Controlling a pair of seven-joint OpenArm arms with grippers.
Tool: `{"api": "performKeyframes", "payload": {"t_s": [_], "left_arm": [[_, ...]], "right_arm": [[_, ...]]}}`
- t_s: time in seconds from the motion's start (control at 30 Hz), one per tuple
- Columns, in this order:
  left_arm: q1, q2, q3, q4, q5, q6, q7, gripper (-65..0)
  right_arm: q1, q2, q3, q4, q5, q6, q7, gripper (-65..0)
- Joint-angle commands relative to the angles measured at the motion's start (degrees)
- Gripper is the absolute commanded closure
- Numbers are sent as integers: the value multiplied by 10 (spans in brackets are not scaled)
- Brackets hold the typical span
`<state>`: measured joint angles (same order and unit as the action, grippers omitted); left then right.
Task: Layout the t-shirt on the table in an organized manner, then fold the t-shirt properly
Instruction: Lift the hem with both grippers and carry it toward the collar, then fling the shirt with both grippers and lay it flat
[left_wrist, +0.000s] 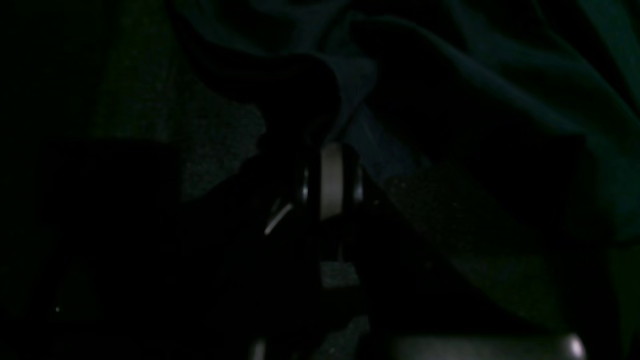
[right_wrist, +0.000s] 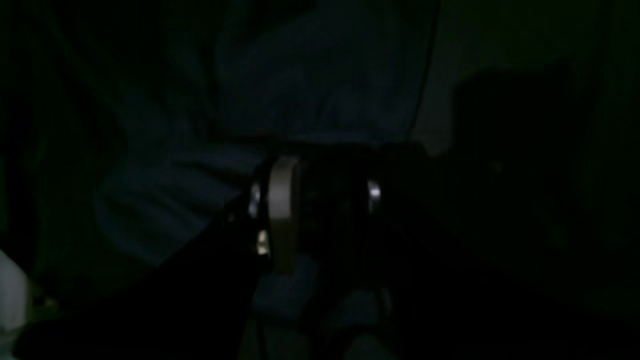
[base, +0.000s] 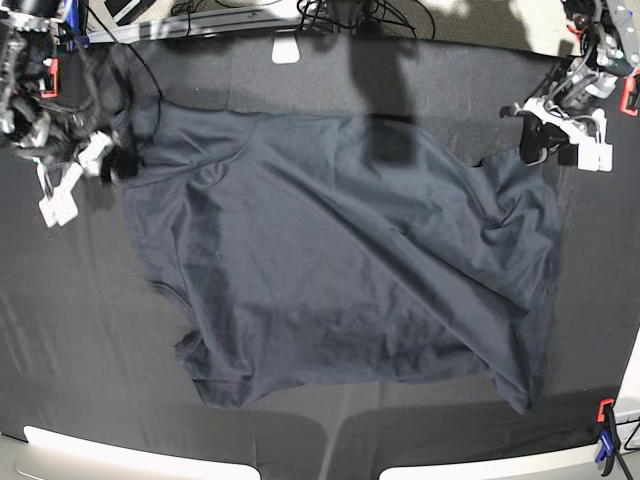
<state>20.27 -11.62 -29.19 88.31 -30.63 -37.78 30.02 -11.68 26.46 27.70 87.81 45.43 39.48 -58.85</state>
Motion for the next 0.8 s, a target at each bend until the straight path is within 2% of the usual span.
{"api": "performKeyframes", "payload": {"t_s": [0.0,0.2,0.23,0.3,0.33,0.43,0.5,0.6,0.77], "left_arm": [[-3,-7,-2,9,-10,-4,-14,0],[-3,-7,-2,9,-10,-4,-14,0],[-3,-8,-2,9,-10,-4,-14,0],[-3,-12,-2,9,-10,-4,-14,0],[-2,-15,-2,9,-10,-4,-14,0],[3,-29,-3,9,-18,-7,-13,0],[17,-46,-5,10,-58,-22,-9,0],[50,-71,-12,24,-109,-22,-9,0],[102,-85,-43,75,-118,-22,27,0]], "right_arm": [[6,7,4,9,6,5,9,-171],[5,-37,4,9,5,5,-15,-170],[6,-45,4,9,6,5,-10,-142],[5,-58,4,9,5,5,-1,-14],[5,-61,4,9,5,5,1,0],[-2,-61,7,15,5,5,-4,0],[-16,-61,24,32,5,5,-14,0],[-49,-61,71,73,3,5,-23,0],[-99,-61,159,121,4,5,-56,0]]}}
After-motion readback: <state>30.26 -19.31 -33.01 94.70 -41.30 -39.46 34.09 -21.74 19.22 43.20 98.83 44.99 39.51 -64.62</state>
